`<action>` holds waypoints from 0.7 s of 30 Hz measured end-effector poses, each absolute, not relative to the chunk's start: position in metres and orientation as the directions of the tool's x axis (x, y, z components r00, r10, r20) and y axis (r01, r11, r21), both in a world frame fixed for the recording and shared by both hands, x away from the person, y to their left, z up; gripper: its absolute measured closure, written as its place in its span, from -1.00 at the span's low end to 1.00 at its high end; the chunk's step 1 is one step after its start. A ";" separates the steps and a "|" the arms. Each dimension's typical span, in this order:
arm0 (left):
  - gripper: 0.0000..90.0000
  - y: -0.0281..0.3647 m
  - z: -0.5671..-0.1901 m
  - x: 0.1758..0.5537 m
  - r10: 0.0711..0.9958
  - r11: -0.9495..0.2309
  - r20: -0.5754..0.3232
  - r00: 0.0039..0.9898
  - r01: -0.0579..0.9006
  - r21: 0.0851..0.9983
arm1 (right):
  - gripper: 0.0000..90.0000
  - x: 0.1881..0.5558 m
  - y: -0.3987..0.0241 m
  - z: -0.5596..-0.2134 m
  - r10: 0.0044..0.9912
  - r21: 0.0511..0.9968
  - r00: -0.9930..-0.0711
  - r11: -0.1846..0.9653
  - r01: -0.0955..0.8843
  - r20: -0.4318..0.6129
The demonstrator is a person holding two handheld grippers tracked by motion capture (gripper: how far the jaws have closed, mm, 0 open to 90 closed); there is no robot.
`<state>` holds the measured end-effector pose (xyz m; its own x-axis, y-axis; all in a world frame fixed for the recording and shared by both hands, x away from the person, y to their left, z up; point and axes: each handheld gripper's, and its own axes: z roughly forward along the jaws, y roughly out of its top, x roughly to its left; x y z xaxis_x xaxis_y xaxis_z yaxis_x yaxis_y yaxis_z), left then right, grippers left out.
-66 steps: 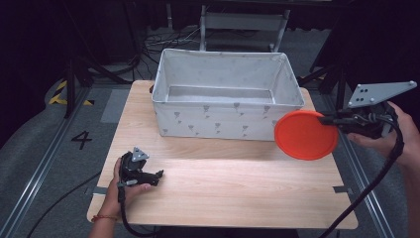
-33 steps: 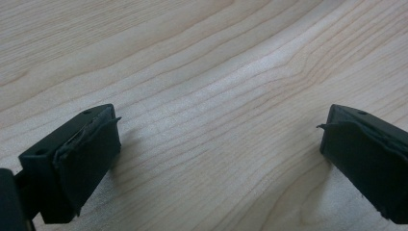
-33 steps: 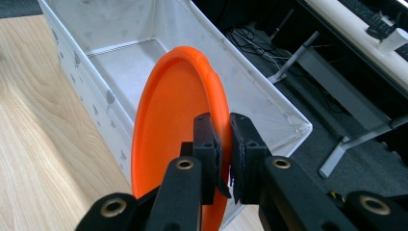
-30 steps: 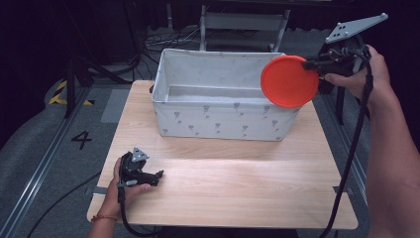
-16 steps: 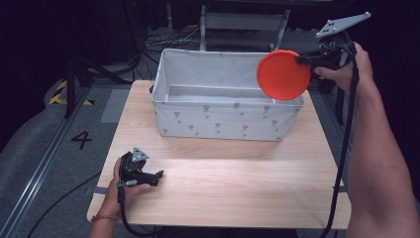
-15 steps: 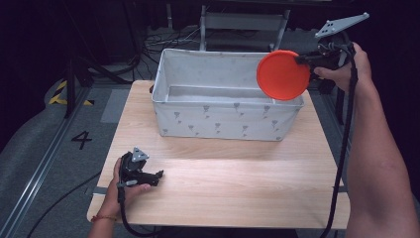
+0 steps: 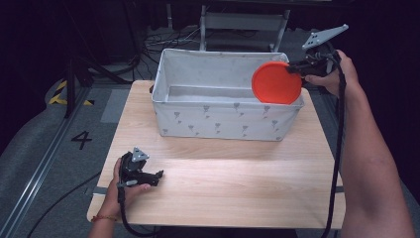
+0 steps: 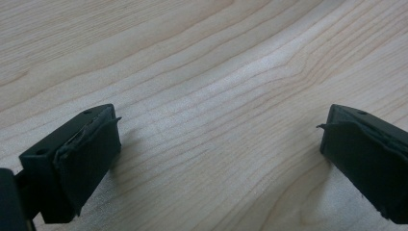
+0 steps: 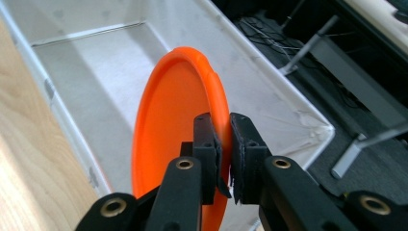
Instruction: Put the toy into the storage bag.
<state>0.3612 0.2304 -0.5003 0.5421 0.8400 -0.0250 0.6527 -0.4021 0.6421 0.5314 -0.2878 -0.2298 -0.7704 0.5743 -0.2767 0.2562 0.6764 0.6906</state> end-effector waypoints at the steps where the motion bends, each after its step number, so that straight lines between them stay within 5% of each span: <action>1: -0.98 0.230 -0.500 0.361 0.840 -0.402 -0.025 0.542 0.653 0.642 | 0.84 0.532 -0.287 -0.233 0.565 0.682 -0.778 0.685 0.256 -0.276; 21: -0.98 0.230 -0.501 0.360 0.843 -0.396 -0.025 0.537 0.653 0.645 | 0.83 0.531 -0.258 -0.262 0.353 0.476 -0.889 0.859 0.185 -0.291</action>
